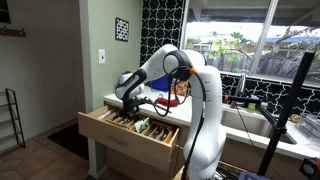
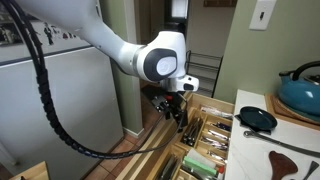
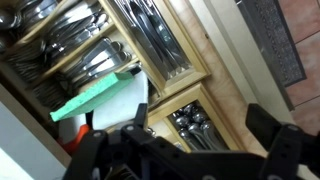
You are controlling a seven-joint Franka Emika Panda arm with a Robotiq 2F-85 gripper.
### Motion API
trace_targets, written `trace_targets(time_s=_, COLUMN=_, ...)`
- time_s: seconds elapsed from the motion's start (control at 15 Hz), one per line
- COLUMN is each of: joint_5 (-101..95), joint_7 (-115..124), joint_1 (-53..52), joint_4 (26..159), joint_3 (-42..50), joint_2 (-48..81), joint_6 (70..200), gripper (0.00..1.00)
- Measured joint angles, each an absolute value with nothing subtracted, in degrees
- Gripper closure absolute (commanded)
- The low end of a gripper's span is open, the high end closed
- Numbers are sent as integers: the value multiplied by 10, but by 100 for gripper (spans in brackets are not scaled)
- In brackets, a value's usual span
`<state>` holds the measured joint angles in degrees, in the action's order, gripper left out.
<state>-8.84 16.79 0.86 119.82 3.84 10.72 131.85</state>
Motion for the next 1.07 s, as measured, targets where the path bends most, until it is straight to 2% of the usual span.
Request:
trace_targets(time_s=0.53, joint_5=-81, joint_7=-53, joint_1=7, joint_4=1235, joint_3=-1, joint_2=113, joint_6=1392, gripper=0)
trace_targets(time_s=1.07, joint_5=-92, joint_7=-263, joint_1=15, joint_4=1236, joint_3=-11, joint_2=138, joint_6=1401, gripper=0)
